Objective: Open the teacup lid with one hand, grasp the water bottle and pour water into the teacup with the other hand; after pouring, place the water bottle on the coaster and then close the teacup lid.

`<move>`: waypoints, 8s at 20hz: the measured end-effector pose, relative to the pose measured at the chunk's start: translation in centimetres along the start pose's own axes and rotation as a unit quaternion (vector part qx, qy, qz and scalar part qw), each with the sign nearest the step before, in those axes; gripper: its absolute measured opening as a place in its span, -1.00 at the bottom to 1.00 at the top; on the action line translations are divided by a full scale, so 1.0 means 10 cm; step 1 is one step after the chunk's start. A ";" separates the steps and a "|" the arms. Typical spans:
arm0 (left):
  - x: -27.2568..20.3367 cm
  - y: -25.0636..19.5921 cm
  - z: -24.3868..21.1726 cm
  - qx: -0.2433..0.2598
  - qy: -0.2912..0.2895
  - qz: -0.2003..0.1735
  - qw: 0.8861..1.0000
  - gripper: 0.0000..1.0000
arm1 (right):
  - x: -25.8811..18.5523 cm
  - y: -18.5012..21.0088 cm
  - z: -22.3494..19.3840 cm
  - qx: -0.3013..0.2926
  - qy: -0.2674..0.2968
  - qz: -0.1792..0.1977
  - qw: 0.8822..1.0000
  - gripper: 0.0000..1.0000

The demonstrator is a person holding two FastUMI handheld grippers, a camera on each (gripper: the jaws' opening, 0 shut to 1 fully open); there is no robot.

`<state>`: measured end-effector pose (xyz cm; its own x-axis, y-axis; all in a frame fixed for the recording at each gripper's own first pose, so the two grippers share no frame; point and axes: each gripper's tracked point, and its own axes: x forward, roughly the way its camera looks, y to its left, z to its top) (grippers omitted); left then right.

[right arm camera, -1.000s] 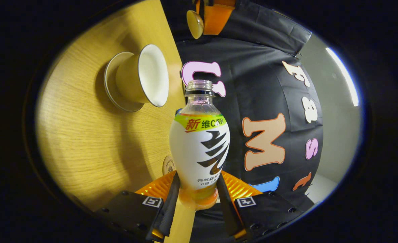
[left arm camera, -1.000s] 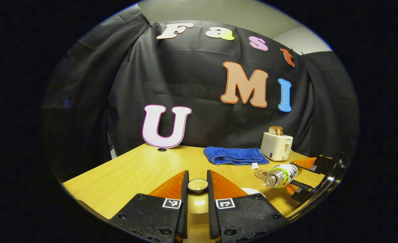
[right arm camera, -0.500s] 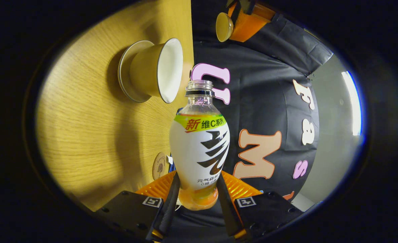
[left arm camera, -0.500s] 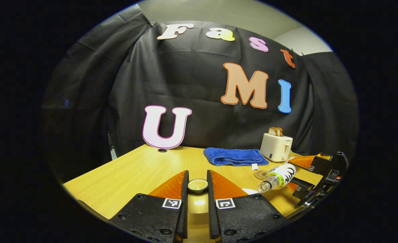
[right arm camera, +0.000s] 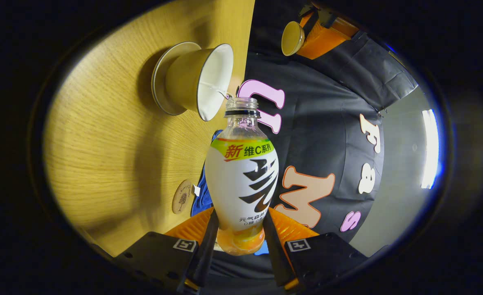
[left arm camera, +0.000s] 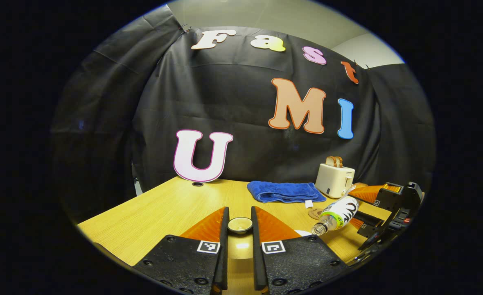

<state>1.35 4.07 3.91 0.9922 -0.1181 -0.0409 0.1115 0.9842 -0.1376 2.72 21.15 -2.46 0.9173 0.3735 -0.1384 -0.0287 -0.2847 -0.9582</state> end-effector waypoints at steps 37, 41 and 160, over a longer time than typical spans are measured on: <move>0.00 -0.01 -0.01 -0.005 0.002 -0.006 1.000 -0.55 | 0.00 0.29 0.15 0.149 0.009 0.085 0.985 0.30; 0.01 -0.01 -0.02 -0.005 0.003 -0.007 1.000 -0.53 | 0.00 0.36 0.17 0.259 0.019 0.124 0.958 0.28; 0.08 -0.84 -0.11 0.060 -0.052 -0.041 0.996 0.74 | -0.50 -0.14 -0.88 0.795 0.049 -0.053 0.602 1.00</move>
<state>1.13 -4.43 3.91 0.9792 -0.1907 0.0695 0.1922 0.9812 -0.0168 1.65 11.92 1.77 0.9640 0.2399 -0.1146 -0.2413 0.9704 0.0019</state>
